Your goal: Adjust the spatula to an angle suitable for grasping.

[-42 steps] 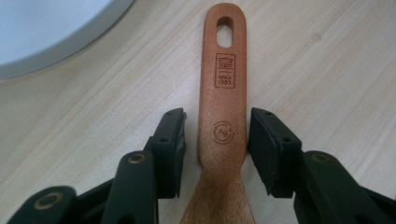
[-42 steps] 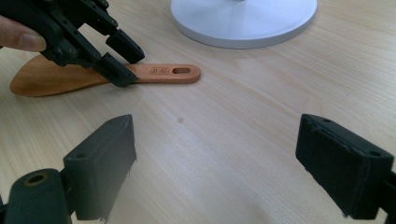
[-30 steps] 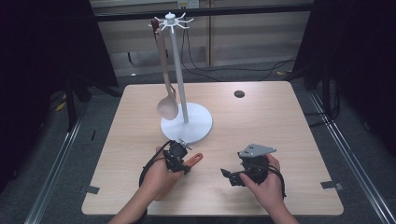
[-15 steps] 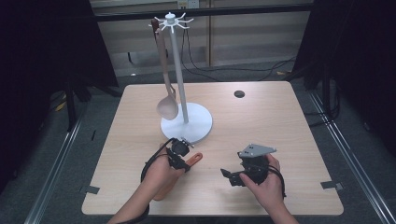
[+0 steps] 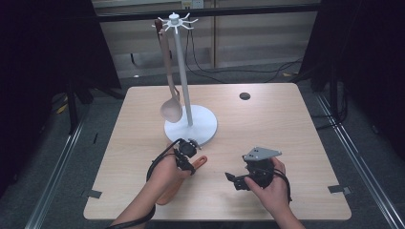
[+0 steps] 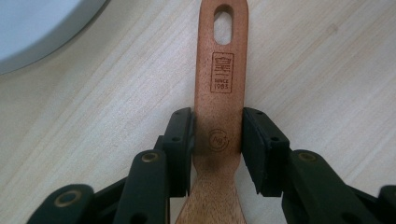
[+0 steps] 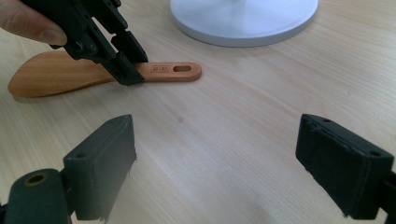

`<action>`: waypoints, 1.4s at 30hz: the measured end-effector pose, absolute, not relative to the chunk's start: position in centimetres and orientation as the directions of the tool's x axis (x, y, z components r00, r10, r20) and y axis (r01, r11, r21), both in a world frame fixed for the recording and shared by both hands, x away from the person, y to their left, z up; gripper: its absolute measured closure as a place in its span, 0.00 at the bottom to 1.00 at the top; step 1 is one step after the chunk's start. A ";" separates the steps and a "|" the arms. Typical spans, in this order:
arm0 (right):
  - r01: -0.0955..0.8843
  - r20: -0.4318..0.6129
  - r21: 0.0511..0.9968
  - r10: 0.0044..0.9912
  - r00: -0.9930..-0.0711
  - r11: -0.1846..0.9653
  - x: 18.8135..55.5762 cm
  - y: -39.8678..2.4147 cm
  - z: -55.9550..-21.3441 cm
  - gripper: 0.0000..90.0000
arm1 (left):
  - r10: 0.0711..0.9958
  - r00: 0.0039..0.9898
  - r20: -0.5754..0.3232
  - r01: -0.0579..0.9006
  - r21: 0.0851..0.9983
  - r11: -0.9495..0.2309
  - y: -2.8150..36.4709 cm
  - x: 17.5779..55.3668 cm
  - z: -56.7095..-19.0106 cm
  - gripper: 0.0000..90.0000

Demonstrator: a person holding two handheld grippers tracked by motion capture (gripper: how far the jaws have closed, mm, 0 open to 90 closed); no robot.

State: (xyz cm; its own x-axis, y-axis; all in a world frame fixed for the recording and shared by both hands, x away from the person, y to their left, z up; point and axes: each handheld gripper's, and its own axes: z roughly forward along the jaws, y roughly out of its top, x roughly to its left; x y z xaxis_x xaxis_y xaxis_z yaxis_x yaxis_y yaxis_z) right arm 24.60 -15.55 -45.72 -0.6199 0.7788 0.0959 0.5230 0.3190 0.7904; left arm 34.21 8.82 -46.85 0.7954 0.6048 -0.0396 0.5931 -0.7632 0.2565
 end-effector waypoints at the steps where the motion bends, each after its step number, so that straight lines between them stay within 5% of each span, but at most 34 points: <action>1: 0.523 0.098 0.791 0.778 -0.620 0.318 24.6 -15.5 -45.7 0.13 | 0.606 0.794 -0.040 0.595 0.250 -0.763 8.8 34.2 -46.8 0.71; 20: 0.519 0.095 0.792 0.775 -0.624 0.321 24.7 -15.5 -45.7 0.13 | 0.607 0.794 -0.034 0.599 0.218 -0.771 8.3 34.4 -46.7 0.73; 42: 0.520 0.102 0.797 0.780 -0.617 0.308 24.8 -15.9 -45.6 0.13 | 0.636 0.770 -0.050 0.615 0.324 -0.719 10.1 35.0 -46.6 0.73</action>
